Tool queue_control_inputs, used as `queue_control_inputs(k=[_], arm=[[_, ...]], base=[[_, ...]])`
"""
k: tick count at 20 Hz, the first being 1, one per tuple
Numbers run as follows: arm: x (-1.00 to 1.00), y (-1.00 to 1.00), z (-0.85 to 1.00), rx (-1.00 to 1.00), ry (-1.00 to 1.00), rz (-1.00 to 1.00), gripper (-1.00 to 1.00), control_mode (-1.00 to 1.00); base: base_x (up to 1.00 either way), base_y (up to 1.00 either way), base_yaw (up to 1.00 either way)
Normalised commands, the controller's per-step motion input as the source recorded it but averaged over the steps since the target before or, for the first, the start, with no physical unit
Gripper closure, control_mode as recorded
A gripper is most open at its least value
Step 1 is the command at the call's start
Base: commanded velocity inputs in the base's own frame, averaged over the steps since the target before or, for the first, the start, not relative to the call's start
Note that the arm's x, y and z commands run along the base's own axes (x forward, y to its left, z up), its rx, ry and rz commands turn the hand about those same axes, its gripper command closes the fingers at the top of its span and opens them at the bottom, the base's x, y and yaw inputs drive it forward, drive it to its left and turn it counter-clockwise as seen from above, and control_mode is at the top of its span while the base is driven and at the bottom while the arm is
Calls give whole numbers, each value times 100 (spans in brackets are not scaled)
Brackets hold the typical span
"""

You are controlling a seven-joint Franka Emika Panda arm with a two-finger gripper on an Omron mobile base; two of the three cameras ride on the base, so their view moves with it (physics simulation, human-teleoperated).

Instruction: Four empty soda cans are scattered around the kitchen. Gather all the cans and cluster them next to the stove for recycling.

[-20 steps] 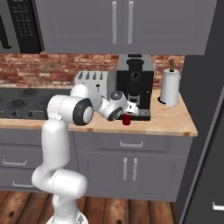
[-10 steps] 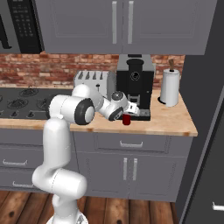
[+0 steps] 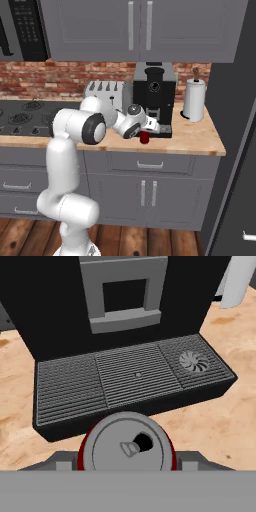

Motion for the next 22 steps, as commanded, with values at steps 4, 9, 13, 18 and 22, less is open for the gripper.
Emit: queue_control_inputs(k=[4, 9, 13, 18, 22], arm=[[-79, -10, 53, 0, 0, 0, 100, -100], [-97, 0, 57, 0, 0, 0, 100, -100], [-97, 11, 44, 0, 0, 0, 100, -100], [-99, 27, 53, 0, 0, 0, 100, -100], [-97, 49, 65, 0, 0, 0, 100, -100]], base=[[0, 0, 0], [0, 0, 0], [0, 0, 0], [0, 0, 0], [0, 0, 0]])
